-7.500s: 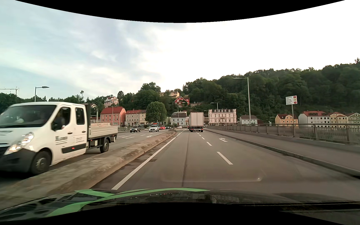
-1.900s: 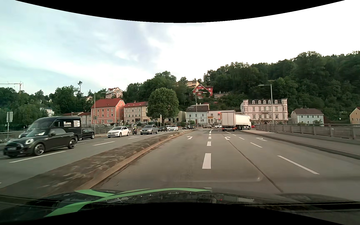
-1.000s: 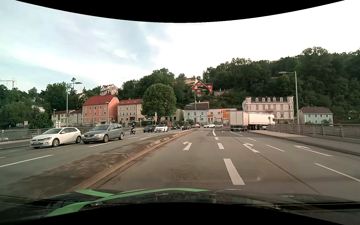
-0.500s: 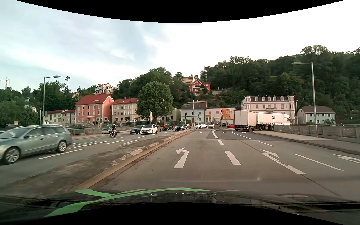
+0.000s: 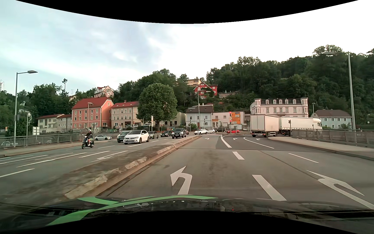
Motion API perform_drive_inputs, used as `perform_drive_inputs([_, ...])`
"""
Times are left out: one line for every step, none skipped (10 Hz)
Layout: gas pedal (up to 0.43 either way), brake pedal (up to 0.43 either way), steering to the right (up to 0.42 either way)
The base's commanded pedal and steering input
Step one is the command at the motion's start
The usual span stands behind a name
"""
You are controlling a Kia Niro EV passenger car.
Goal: Follow the waypoints while adhering to traffic rules and regulations
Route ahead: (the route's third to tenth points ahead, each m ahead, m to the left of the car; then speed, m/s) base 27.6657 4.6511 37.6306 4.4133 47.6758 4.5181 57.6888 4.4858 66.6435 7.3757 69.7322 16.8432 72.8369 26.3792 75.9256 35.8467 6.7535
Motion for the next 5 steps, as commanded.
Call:
perform_drive_inputs([0.000, 0.000, 0.011])
perform_drive_inputs([0.000, 0.000, 0.011])
perform_drive_inputs([0.000, 0.000, 0.009])
perform_drive_inputs([0.000, 0.000, 0.009])
perform_drive_inputs([0.000, 0.000, 0.009])
